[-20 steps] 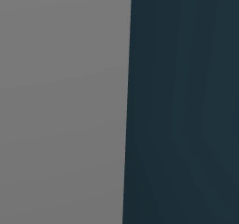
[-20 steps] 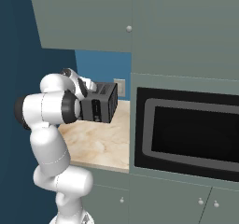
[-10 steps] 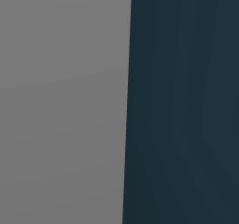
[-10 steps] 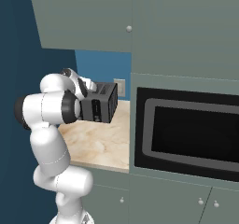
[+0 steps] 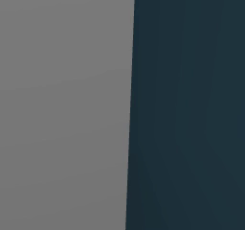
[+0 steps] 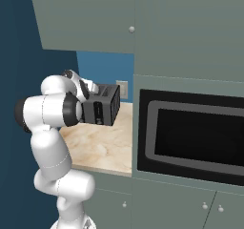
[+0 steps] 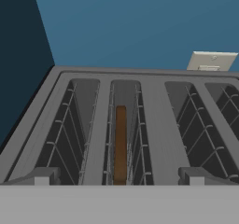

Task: Start the toaster. Once the lever pops up, take the bread to the plate on the dining counter.

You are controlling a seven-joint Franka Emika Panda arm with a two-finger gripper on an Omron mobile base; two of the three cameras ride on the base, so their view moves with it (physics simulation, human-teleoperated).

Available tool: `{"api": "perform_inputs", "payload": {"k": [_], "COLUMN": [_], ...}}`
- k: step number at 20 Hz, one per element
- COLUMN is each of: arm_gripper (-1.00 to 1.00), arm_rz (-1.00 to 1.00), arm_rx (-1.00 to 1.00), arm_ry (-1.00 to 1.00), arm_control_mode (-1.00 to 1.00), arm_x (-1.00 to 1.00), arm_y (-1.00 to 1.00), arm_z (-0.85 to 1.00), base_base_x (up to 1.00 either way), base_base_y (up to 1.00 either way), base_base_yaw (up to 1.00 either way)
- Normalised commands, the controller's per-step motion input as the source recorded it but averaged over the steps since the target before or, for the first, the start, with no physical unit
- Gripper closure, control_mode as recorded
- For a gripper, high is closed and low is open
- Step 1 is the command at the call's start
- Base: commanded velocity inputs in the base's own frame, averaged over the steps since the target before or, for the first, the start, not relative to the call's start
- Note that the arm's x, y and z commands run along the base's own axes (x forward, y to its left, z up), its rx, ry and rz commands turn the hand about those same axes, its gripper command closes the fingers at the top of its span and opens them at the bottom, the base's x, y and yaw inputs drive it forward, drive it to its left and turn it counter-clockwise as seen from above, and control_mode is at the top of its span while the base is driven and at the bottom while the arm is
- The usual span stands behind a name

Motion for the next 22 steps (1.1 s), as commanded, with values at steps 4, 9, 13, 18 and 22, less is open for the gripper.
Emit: {"api": "perform_inputs", "payload": {"k": [4, 9, 13, 18, 22], "arm_gripper": [-1.00, -1.00, -1.00, -1.00, -1.00], "arm_rz": [0.00, 0.00, 0.00, 0.00, 0.00], "arm_rx": [0.00, 0.00, 0.00, 0.00, 0.00], "arm_ry": [0.00, 0.00, 0.00, 0.00, 0.00], "arm_control_mode": [-1.00, -1.00, -1.00, -1.00, -1.00], "arm_x": [0.00, 0.00, 0.00, 0.00, 0.00], "arm_y": [0.00, 0.00, 0.00, 0.00, 0.00], "arm_z": [0.00, 0.00, 0.00, 0.00, 0.00], "base_base_x": [0.00, 0.00, 0.00, 0.00, 0.00], "base_base_y": [0.00, 0.00, 0.00, 0.00, 0.00], "base_base_yaw": [0.00, 0.00, 0.00, 0.00, 0.00]}}
